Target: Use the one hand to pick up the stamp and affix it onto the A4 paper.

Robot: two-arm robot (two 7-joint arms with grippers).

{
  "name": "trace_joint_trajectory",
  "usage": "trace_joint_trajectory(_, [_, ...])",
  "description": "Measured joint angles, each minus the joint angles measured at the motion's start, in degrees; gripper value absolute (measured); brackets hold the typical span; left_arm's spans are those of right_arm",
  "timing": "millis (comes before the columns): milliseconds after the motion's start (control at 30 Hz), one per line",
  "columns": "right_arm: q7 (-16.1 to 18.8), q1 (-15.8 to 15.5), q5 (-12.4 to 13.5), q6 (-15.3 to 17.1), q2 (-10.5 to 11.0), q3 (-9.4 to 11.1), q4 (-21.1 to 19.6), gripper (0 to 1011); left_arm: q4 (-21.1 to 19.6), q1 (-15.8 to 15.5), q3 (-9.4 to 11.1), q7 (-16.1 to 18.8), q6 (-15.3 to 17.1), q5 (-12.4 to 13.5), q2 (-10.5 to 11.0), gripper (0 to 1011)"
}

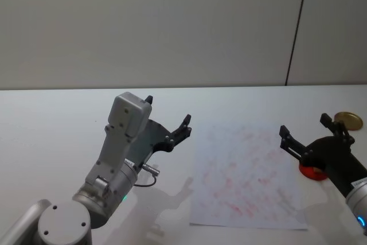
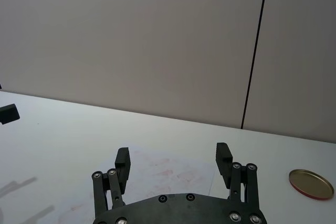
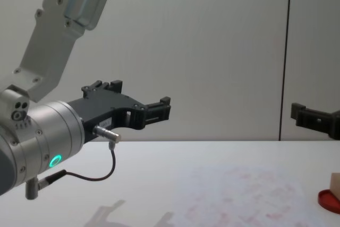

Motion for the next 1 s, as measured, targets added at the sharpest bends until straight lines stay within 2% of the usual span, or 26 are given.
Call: trace_joint_trajectory(1000, [0.5, 0.6, 0.0, 0.3, 0.2, 0.4, 0.7, 1003, 0.0, 0.0, 0.0, 0.0, 0.0, 0.0, 0.0, 993])
